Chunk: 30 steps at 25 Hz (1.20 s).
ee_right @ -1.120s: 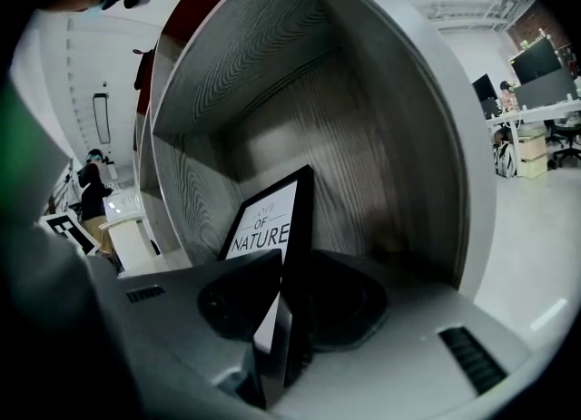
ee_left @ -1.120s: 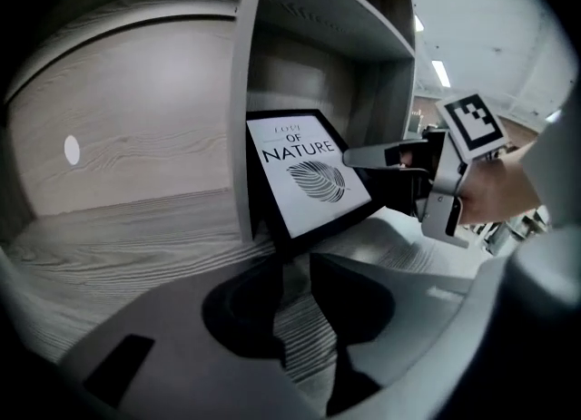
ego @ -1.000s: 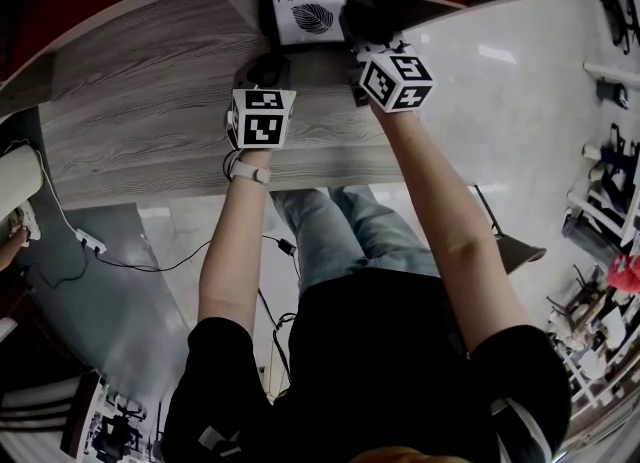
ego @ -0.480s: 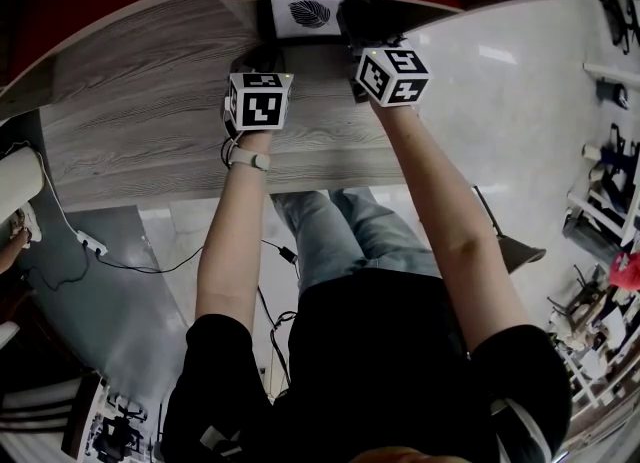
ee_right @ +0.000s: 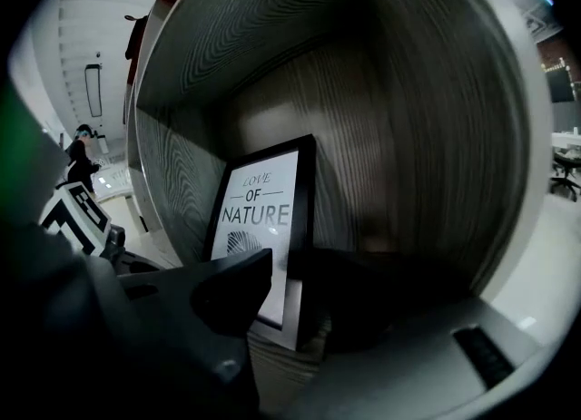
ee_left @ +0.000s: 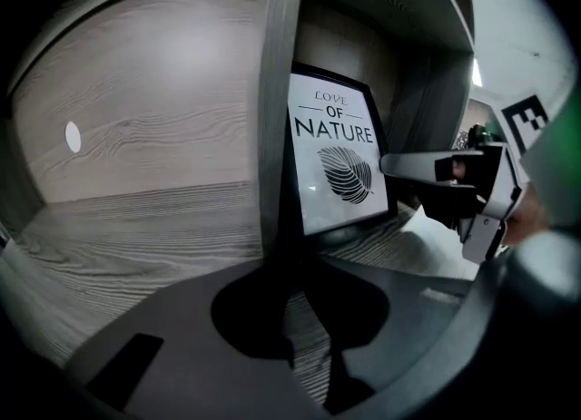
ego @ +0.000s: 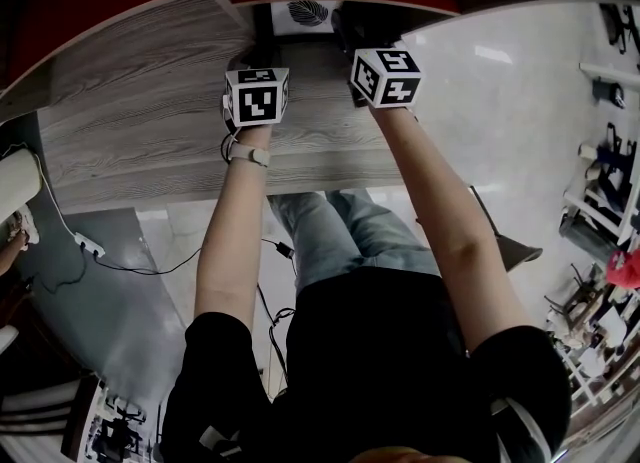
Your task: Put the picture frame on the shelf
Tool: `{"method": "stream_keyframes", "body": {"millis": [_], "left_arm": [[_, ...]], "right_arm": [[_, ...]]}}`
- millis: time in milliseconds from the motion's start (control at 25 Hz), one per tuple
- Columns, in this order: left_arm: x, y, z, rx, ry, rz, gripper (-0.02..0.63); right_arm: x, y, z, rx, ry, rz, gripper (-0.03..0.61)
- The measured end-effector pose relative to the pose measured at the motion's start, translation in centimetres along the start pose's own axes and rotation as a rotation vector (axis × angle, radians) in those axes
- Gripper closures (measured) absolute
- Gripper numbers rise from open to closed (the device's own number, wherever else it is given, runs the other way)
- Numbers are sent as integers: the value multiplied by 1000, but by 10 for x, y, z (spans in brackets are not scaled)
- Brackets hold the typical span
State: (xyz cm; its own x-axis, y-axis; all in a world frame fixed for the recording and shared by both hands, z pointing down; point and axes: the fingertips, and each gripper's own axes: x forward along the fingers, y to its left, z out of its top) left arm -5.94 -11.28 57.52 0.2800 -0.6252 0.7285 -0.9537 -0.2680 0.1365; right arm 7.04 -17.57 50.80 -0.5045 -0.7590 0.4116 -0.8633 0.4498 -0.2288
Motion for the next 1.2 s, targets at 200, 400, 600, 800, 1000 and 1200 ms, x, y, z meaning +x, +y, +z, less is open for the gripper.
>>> {"method": "stream_keyframes", "body": {"millis": [200, 400, 600, 800, 1000, 1200], "left_arm": [[1, 2, -3, -12, -7, 7, 566], [0, 2, 0, -7, -10, 3, 566], [1, 2, -3, -4, -7, 0, 568], [0, 2, -1, -6, -6, -5, 572], [-2, 2, -2, 21, -6, -12, 580], [-11, 8, -15, -13, 0, -7, 594]], "right_arm": [[-16, 13, -24, -8, 18, -58, 437], [-20, 35, -43, -13, 64, -37, 498], [-10, 56, -58, -3, 151, 25, 554], [4, 65, -65, 3, 254, 45, 558], [14, 70, -71, -43, 323, 42, 561], [18, 69, -70, -69, 331, 39, 575]]}}
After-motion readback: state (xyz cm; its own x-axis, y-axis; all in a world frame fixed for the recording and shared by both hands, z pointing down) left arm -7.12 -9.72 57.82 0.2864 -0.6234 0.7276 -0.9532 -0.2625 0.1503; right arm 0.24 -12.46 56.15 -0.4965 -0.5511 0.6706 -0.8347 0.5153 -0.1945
